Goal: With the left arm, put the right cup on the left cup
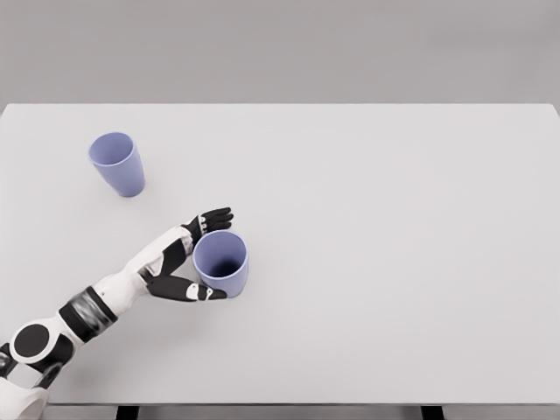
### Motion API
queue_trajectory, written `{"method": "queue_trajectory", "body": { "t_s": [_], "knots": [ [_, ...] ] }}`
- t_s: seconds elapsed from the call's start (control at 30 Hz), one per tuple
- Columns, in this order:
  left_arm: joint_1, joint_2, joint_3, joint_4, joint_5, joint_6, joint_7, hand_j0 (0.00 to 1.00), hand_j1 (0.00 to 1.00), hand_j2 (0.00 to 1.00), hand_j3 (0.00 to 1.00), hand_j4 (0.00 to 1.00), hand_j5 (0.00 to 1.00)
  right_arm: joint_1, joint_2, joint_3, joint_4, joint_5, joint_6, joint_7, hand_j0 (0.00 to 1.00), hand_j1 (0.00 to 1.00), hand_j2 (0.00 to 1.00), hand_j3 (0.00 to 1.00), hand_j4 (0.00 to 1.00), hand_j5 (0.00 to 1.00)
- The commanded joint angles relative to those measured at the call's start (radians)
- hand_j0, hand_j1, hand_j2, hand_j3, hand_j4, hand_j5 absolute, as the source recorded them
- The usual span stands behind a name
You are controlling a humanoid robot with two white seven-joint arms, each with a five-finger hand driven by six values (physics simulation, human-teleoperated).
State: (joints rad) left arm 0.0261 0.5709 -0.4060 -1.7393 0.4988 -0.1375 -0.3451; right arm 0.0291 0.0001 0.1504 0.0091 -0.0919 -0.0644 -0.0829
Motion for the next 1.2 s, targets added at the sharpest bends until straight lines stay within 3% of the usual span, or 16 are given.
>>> {"method": "queue_trajectory", "body": {
  "t_s": [0.0,0.73,1.17],
  "knots": [
    [0.000,-0.003,0.000,-0.002,0.004,-0.001,0.000,1.00,1.00,1.00,1.00,1.00,1.00,0.000,0.000,0.000,0.000,0.000,0.000,0.000,1.00,1.00,1.00,1.00,1.00,1.00],
    [-0.009,-0.016,0.000,-0.008,-0.017,0.001,0.000,1.00,1.00,1.00,1.00,1.00,1.00,0.000,0.000,0.000,0.000,0.000,0.000,0.000,1.00,1.00,1.00,1.00,1.00,1.00],
    [-0.008,-0.014,0.001,-0.008,-0.017,-0.001,0.000,0.82,0.82,0.82,0.82,0.82,0.82,0.000,0.000,0.000,0.000,0.000,0.000,0.000,1.00,1.00,1.00,1.00,1.00,1.00]
  ]
}}
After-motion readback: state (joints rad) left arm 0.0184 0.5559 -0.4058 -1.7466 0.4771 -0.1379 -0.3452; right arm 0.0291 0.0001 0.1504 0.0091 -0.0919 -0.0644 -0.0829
